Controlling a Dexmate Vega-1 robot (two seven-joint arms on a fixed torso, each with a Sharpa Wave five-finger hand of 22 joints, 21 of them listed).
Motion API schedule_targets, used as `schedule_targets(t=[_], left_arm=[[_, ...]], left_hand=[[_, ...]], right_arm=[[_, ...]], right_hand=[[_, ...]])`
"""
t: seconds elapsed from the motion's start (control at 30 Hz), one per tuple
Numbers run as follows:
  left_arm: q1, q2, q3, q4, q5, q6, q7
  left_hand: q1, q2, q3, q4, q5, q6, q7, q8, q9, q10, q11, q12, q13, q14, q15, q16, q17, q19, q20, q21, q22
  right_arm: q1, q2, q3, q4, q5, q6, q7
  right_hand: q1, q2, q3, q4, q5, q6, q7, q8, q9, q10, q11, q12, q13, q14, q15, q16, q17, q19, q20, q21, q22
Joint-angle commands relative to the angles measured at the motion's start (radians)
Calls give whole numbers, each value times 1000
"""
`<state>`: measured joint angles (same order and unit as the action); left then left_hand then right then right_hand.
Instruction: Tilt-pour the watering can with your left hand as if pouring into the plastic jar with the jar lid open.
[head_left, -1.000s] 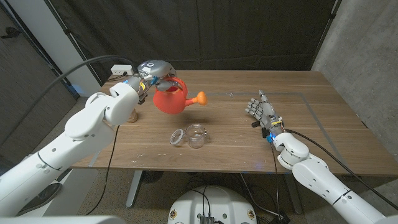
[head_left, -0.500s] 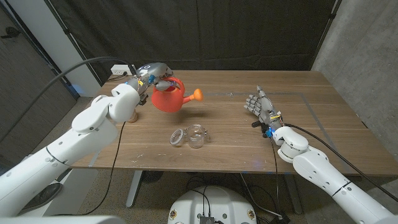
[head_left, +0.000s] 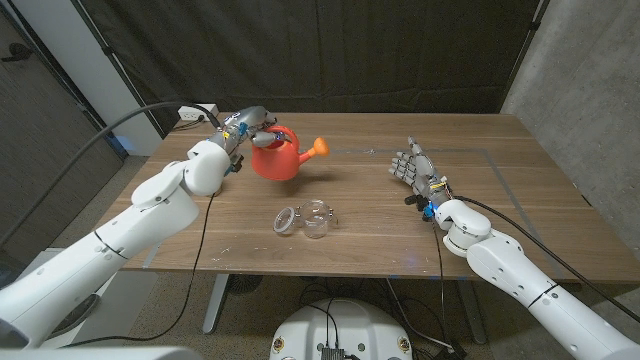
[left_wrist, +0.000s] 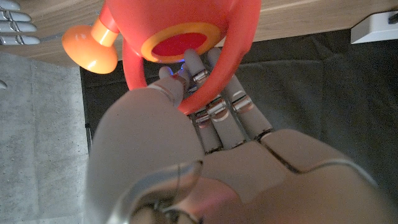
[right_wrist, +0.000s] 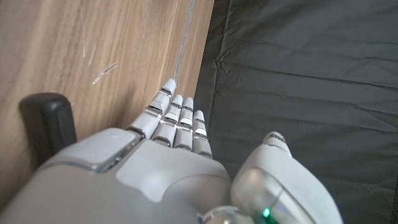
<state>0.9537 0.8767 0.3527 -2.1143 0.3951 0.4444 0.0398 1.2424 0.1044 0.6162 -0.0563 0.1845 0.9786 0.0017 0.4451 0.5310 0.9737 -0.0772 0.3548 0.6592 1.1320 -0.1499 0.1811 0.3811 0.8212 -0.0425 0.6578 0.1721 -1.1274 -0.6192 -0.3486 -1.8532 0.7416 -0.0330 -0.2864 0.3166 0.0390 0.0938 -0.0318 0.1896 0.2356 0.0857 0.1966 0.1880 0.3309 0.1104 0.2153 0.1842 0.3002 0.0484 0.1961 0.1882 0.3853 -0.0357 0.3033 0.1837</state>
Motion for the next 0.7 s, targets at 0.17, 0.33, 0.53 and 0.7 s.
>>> schedule_targets(t=[0.17, 0.33, 0.53, 0.7], left_arm=[[-124, -93, 112, 163, -138, -97, 130], [-171, -117, 149, 209, -143, -93, 130], [-226, -135, 192, 267, -138, -89, 118], [-260, -163, 216, 325, -147, -97, 126]], left_hand=[[-7, 8, 16, 2, 4, 0, 3, 4, 0, 46, -27, -13, -12, -2, 3, 11, -14, 5, 6, -7, 0], [-10, 8, 18, 1, 5, 2, 3, 4, -1, 44, -29, -15, -10, -6, 3, 12, -21, 5, 6, -9, 0], [-13, 9, 21, -1, 5, 2, 4, 3, -5, 46, -25, -17, -8, -11, 6, 12, -28, 0, 6, -12, 0], [-15, 10, 23, -3, 5, 5, 7, 2, -7, 46, -26, -19, -6, -12, 5, 14, -35, -2, 6, -15, 0]], right_arm=[[-12, 9, -6, 12, -9, 18, -2], [-36, 2, 6, -3, -9, 25, -17], [-46, -2, 14, -11, -7, 26, -26], [-56, -3, 18, -15, -11, 34, -28]], right_hand=[[-3, 6, -3, 2, 2, 9, -2, 0, 2, 5, -1, -2, 3, 10, -1, -3, 2, 10, 0, -4, 4], [-3, 6, -4, 2, 2, 9, -2, 1, 2, 4, -1, -2, 3, 11, -2, -3, 2, 10, 0, -5, 4], [-3, 6, -4, 1, 2, 8, -2, 0, 2, 5, 0, -2, 3, 10, -2, -3, 2, 11, 0, -7, 4], [-3, 6, -4, 1, 2, 9, -2, 0, 2, 5, -1, -2, 3, 11, -2, -3, 2, 10, 0, -8, 4]])
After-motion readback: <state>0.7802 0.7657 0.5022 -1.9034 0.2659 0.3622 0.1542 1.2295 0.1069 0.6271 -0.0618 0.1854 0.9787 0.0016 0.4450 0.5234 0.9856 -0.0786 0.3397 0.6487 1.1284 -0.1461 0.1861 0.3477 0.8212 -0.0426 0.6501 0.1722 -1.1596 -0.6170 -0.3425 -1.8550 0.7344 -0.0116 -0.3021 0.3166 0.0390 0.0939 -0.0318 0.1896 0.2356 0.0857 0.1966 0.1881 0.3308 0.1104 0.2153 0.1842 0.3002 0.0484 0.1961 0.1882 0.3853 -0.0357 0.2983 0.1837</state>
